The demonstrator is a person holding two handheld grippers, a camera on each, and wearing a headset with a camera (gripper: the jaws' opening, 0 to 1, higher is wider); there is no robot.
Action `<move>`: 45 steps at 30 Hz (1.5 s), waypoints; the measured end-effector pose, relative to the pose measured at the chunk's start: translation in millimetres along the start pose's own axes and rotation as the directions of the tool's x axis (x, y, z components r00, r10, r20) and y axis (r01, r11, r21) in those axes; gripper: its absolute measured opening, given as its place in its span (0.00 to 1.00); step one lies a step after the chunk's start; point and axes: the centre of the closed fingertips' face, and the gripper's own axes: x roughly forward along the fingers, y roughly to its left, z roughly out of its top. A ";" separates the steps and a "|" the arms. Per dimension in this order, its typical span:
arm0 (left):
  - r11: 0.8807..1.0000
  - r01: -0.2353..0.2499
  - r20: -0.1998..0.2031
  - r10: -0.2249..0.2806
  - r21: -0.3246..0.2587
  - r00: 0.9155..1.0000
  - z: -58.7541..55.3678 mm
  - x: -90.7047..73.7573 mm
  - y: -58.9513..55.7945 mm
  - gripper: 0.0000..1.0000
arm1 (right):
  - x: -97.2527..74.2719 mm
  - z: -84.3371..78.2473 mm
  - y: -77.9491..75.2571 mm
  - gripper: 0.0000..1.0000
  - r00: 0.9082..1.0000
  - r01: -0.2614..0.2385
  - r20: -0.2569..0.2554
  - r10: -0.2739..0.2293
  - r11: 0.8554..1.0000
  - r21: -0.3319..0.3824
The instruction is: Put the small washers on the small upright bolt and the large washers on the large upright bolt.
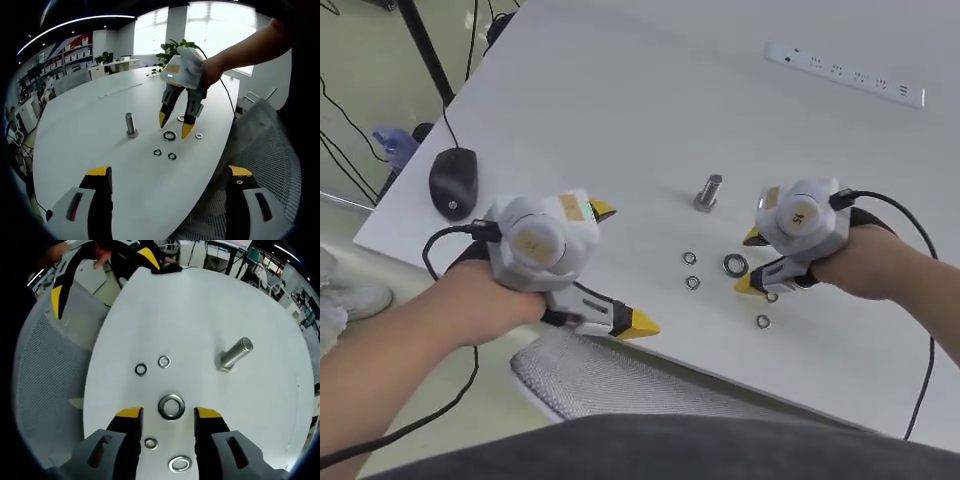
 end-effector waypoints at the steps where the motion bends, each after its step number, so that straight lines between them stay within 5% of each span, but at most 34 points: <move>1: 1.000 -0.001 -0.001 0.001 -0.001 1.000 -0.6 -0.3 0.2 0.94 | 0.6 -0.4 -0.3 0.42 1.000 0.001 -0.006 -0.001 1.000 -0.006; 18: 1.000 -0.015 0.010 0.015 -0.017 1.000 -1.7 -4.4 -1.4 0.92 | 8.7 -4.6 -8.2 0.36 0.999 -0.001 -0.054 -0.002 0.999 -0.042; 28: 0.999 -0.023 0.013 0.023 -0.023 1.000 -3.7 -5.9 -0.2 0.89 | 7.8 -3.6 -5.0 0.30 0.997 -0.008 -0.076 0.006 1.000 -0.025; 38: 0.999 -0.021 0.012 0.021 -0.024 1.000 -5.8 -6.9 -3.4 0.87 | 7.9 -2.0 -3.9 0.23 0.989 0.003 -0.150 -0.005 1.000 -0.015; 45: 1.000 -0.018 0.015 0.019 -0.021 1.000 -3.1 -6.8 -6.2 0.85 | 6.9 -3.9 -5.9 0.21 0.990 0.006 -0.143 -0.005 1.000 0.007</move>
